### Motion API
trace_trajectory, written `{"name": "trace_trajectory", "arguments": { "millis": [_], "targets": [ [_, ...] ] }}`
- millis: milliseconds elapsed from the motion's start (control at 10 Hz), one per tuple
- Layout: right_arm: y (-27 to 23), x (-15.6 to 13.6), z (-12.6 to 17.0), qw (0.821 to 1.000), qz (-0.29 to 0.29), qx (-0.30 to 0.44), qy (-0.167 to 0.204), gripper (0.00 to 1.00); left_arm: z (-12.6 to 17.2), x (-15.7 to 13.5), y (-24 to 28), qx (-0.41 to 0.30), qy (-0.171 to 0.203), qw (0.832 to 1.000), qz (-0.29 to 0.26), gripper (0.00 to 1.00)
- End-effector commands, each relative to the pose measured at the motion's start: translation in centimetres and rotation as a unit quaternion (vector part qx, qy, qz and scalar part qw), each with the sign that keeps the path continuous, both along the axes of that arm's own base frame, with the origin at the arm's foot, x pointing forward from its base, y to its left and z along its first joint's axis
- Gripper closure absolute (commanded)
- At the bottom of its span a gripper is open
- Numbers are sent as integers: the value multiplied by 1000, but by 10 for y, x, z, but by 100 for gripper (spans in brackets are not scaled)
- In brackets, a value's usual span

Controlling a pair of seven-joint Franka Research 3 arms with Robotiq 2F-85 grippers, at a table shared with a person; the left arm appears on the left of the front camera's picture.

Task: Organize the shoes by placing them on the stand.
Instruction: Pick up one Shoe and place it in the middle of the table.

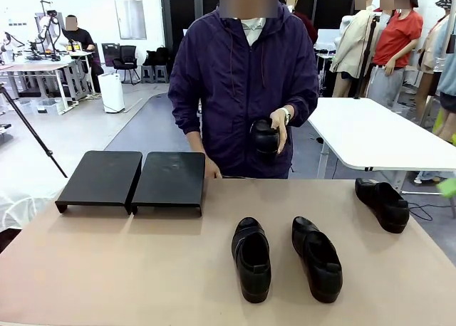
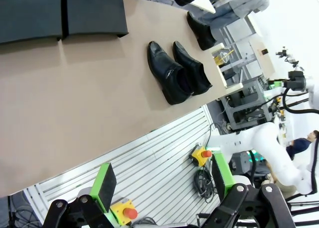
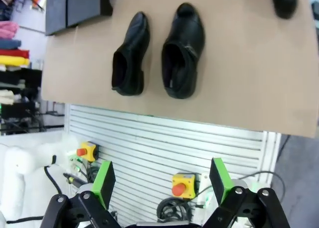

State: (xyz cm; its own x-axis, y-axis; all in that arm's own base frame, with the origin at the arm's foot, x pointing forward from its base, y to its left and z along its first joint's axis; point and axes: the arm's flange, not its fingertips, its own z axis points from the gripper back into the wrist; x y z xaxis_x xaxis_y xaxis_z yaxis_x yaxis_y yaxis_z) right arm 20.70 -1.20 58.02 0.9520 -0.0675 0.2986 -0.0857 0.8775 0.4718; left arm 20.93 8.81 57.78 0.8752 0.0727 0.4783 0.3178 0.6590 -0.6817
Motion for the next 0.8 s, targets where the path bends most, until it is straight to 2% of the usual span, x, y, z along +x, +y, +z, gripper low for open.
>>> {"name": "trace_trajectory", "arguments": {
  "millis": [0,100,300,500,700],
  "targets": [
    [48,29,-24,1000,15,12,6,0,-1,0,-1,-6,-8,1000,-8,0],
    [73,43,-32,1000,4,6,3,0,-1,0,-1,-6,-8,1000,-8,0],
    [118,81,-55,999,2,-17,-42,0,-1,0,-1,-6,-8,1000,-8,0],
    [140,99,-74,999,8,-13,-30,0,-1,0,-1,-6,-8,1000,-8,0],
    [122,96,-63,1000,6,10,-20,0,-1,0,-1,-6,-8,1000,-8,0]
  ]
}}
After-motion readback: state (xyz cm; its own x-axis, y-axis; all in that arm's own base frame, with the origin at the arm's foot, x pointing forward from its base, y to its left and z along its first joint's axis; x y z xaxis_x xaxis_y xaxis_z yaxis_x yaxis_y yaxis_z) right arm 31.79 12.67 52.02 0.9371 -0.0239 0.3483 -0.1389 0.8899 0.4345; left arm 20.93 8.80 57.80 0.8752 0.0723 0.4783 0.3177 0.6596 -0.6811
